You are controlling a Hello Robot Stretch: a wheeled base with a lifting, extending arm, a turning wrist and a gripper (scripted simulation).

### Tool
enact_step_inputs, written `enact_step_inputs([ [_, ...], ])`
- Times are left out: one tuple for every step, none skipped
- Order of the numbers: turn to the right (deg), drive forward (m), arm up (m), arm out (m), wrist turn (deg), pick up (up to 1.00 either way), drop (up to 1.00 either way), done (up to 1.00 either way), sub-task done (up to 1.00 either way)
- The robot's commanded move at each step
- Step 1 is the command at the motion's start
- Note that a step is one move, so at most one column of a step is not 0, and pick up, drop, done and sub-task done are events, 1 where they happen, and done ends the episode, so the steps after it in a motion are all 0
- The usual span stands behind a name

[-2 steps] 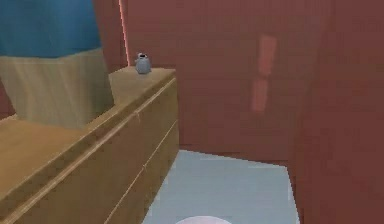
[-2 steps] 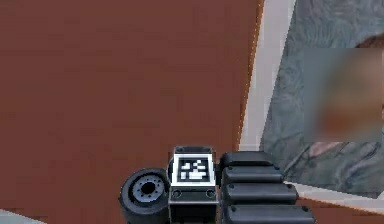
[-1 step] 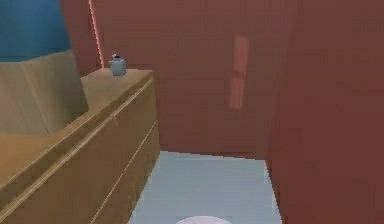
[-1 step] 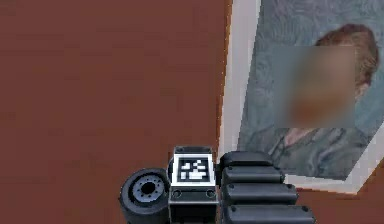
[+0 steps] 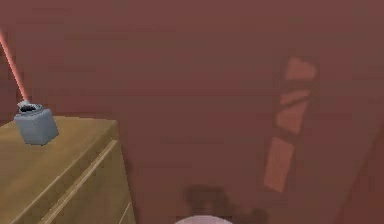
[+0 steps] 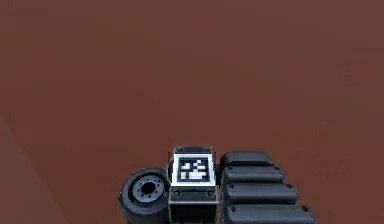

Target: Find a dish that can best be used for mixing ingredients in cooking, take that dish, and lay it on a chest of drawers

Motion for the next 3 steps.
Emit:
enact_step_inputs([
  [6.0,0.00,0.00,0.00,0.0,0.00,0.00,0.00,0.00],
  [0.0,0.10,0.00,0.00,0.0,0.00,0.00,0.00,0.00],
  [9.0,0.00,0.00,0.00,0.0,0.00,0.00,0.00,0.00],
])
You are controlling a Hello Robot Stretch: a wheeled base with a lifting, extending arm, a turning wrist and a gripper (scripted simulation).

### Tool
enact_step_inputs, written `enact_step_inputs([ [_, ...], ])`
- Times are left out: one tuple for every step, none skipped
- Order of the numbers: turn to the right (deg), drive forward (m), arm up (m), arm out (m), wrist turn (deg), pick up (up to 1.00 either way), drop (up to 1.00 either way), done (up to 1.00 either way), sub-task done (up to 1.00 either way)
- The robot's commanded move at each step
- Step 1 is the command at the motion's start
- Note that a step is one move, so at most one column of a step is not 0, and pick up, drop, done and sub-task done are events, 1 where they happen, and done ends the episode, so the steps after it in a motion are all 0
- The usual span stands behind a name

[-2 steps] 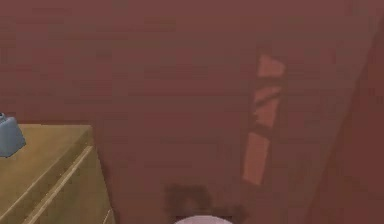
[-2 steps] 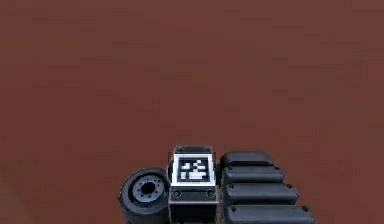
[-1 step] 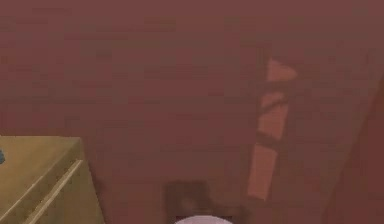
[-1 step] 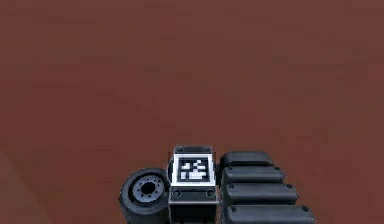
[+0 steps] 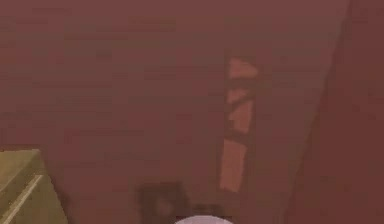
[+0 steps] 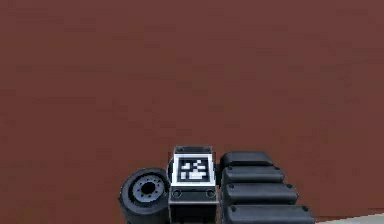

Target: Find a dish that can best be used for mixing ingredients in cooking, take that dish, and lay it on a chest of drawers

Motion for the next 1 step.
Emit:
enact_step_inputs([
  [-9.0,0.00,0.00,0.00,0.0,0.00,0.00,0.00,0.00],
])
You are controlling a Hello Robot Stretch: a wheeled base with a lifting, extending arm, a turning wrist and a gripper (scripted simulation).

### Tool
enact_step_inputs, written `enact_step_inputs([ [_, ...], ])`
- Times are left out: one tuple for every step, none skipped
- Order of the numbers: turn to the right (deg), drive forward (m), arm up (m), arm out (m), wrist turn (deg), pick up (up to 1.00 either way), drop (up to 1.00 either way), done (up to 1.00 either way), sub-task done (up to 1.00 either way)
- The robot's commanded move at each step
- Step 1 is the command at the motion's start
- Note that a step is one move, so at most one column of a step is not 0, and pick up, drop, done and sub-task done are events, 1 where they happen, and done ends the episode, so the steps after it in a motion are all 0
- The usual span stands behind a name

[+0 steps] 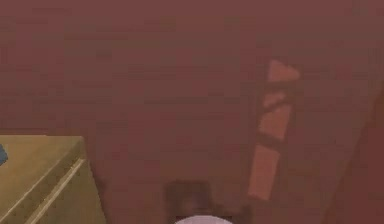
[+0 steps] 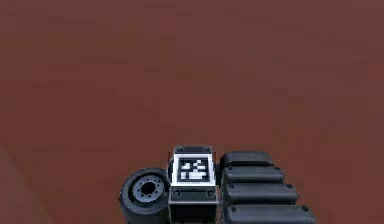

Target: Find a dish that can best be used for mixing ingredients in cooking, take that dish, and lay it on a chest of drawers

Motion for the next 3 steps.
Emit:
enact_step_inputs([
  [9.0,0.00,0.00,0.00,0.0,0.00,0.00,0.00,0.00],
  [-45.0,0.00,0.00,0.00,0.0,0.00,0.00,0.00,0.00],
  [-12.0,0.00,0.00,0.00,0.0,0.00,0.00,0.00,0.00],
])
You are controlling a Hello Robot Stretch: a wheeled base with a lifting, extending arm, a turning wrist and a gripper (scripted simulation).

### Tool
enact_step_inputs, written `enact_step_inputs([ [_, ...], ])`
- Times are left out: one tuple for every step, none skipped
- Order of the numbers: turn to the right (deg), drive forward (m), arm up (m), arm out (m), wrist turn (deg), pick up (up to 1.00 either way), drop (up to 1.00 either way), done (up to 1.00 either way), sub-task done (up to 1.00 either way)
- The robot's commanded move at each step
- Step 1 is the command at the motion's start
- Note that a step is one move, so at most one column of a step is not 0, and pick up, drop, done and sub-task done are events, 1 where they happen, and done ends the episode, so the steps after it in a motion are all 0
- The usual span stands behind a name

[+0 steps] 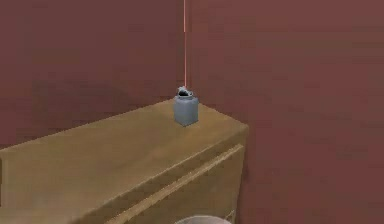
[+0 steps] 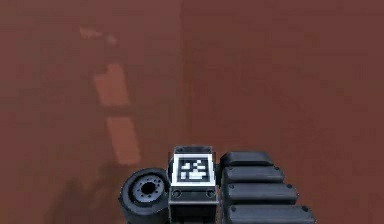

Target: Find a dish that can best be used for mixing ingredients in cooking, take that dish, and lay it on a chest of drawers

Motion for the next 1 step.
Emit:
enact_step_inputs([
  [0.0,0.30,0.00,0.00,0.0,0.00,0.00,0.00,0.00],
])
